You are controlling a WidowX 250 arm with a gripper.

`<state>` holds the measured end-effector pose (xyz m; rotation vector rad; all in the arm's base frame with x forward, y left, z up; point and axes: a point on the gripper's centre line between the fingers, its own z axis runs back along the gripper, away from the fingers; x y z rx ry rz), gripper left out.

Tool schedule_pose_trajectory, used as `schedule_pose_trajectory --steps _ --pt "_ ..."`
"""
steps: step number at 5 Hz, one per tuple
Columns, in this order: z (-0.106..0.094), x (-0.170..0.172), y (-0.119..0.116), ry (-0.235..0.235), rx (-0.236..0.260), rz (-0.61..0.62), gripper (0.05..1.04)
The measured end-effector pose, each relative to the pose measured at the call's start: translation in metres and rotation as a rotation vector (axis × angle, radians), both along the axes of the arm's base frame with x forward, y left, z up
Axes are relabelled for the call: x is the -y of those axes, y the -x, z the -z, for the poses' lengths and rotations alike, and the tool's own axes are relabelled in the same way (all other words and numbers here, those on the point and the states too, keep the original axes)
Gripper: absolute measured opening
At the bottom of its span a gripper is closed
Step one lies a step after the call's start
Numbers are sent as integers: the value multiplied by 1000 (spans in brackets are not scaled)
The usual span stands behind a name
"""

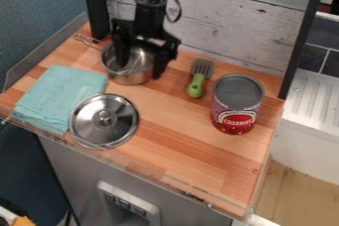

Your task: Take the pot lid and close the silver pot

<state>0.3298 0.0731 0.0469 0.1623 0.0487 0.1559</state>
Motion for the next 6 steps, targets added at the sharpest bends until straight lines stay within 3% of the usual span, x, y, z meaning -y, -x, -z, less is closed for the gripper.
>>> schedule_pose_trajectory --steps 1,4,5,6 --pt "-11 3 20 19 42 28 1001" --pt "32 -10 69 99 -5 67 1001" --pt "42 -11 79 85 -23 80 952" --pt "43 -15 78 70 -19 85 770"
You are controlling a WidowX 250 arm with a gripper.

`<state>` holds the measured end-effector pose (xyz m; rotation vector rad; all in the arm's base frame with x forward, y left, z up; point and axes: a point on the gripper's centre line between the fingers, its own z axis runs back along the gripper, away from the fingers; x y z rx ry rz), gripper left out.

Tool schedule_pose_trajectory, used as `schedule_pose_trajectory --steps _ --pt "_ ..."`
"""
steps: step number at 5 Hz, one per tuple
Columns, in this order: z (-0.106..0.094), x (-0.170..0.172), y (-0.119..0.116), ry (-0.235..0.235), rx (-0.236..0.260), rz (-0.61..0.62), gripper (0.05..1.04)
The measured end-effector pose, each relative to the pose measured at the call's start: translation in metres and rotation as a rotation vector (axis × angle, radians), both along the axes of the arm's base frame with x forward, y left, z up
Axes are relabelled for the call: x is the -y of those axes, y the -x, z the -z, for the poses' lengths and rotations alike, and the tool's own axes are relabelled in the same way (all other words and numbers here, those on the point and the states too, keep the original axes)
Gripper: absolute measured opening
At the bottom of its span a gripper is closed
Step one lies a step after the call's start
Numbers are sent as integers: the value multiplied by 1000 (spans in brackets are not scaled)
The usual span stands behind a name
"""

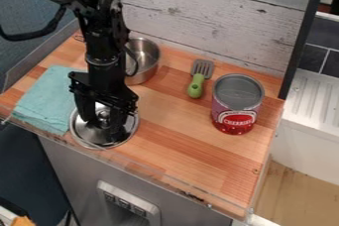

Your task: Take the pot lid and close the silver pot

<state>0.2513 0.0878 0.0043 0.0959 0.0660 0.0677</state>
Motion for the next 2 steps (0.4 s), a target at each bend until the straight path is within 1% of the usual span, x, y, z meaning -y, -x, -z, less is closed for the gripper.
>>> schedule_pose_trajectory --steps 1,2 --pt "0 -1 0 -3 2 8 479" --pt "-2 -2 1 -16 6 10 289"
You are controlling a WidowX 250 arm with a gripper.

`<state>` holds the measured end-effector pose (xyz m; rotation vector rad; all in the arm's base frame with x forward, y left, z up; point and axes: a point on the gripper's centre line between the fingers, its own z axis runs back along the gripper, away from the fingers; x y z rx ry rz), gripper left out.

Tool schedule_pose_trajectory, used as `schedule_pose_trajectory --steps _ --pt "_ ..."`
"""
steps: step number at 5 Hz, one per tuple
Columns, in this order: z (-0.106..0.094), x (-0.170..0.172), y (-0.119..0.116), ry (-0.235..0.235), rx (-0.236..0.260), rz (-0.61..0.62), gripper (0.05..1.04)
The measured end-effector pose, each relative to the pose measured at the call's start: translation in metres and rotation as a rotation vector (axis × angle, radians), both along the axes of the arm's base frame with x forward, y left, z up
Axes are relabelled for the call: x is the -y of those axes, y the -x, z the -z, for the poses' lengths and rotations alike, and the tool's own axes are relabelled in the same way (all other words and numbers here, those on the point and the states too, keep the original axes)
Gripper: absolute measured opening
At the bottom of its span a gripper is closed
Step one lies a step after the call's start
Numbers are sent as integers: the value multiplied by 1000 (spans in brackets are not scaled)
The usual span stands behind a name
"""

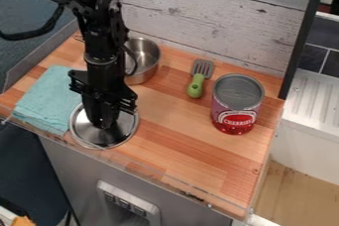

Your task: Take the pot lid and close the silver pot

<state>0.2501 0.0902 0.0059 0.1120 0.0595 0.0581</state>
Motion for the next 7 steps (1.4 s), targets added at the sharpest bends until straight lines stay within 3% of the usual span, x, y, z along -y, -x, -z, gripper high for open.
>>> schedule_pose_trajectory --steps 1,2,3,4,5,7 --pt "-8 1 3 -12 -1 11 283" --pt "-45 3 -11 -19 46 -23 283" --pt "-77 -2 -49 28 141 -76 283" --pt "-68 -15 -82 72 119 -137 282" --pt "-58 -21 -108 87 99 -161 282" --pt "-37 -20 -122 60 40 -164 282"
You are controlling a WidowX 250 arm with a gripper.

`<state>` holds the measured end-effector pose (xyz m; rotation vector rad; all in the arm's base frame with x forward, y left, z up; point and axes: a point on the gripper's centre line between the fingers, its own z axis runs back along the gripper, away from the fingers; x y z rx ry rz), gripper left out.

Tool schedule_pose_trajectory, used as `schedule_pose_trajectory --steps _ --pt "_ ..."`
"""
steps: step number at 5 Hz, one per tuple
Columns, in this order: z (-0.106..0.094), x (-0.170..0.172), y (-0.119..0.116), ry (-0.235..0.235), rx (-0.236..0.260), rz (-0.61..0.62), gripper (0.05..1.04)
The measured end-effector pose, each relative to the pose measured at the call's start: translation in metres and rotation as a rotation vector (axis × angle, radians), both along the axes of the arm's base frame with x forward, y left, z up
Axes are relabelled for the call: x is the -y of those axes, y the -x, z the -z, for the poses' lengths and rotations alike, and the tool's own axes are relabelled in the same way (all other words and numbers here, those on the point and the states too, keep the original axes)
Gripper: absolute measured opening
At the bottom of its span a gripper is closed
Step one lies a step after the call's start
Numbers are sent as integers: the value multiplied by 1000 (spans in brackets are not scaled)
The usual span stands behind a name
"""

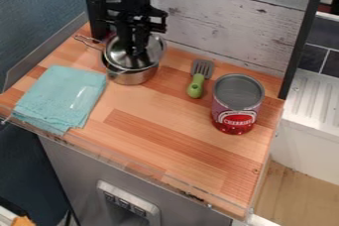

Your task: Take the pot lid and close the silver pot

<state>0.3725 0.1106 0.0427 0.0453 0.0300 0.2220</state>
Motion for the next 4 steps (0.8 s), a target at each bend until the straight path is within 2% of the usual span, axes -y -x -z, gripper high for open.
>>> schedule_pose_trajectory --steps 3,4 --pt "5 -5 3 -26 -27 7 290" --pt "7 -5 2 -15 -36 5 356"
